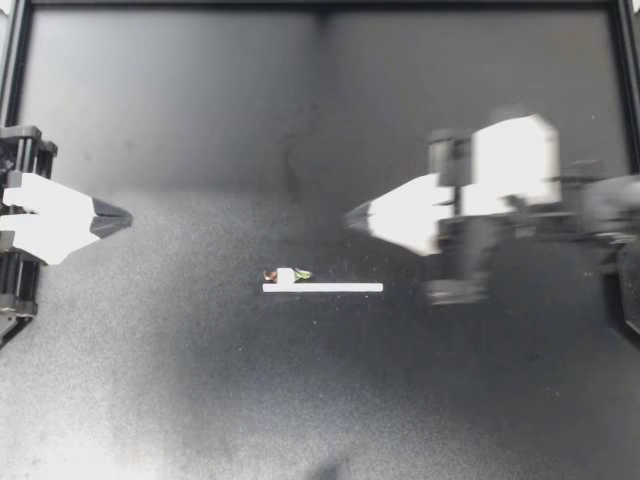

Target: Pick up the candy and unwrap it.

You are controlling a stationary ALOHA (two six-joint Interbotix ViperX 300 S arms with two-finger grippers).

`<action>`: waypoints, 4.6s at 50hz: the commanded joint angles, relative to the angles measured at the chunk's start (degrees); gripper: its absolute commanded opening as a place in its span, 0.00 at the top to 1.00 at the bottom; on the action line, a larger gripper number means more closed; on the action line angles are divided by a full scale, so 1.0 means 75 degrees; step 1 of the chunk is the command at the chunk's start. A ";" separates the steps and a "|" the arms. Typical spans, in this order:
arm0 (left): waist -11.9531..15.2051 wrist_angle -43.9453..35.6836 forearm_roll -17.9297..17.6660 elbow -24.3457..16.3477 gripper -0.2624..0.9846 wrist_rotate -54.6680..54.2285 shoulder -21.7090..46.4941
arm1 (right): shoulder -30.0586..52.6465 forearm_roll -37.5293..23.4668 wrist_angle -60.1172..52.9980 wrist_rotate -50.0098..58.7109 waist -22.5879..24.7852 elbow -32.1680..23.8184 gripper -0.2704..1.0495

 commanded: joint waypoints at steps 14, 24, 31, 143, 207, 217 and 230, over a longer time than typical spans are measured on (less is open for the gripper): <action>-0.0012 -0.0070 0.0012 0.0012 0.86 0.0012 0.0059 | 0.1570 -0.0012 0.3270 -0.0023 -0.0047 -0.1969 0.50; -0.0012 -0.0082 0.0000 0.0035 0.86 0.0012 0.0094 | 0.2496 -0.0012 0.4383 -0.0059 -0.0012 -0.2836 0.41; -0.0012 -0.0082 0.0012 0.0059 0.86 0.0012 0.0105 | 0.3023 -0.0012 0.4746 -0.0070 0.0023 -0.3188 0.41; 0.0129 -0.1055 0.0000 -0.1582 0.43 0.1195 0.4418 | 0.0469 0.0012 0.5918 0.0012 0.0152 -0.2883 0.96; 0.0129 -0.1102 -0.0012 -0.1922 0.94 0.1969 0.4816 | 0.0410 0.0258 0.5754 0.0047 0.0152 -0.2930 0.96; 0.0129 -0.1090 -0.0023 -0.1828 0.94 0.1945 0.4746 | 0.0281 0.0258 0.5660 0.0000 0.0152 -0.2777 0.96; 0.0129 -0.1254 -0.0152 -0.1605 0.94 0.1840 0.4523 | -0.0270 0.0258 0.4746 0.0234 0.0152 -0.2027 0.96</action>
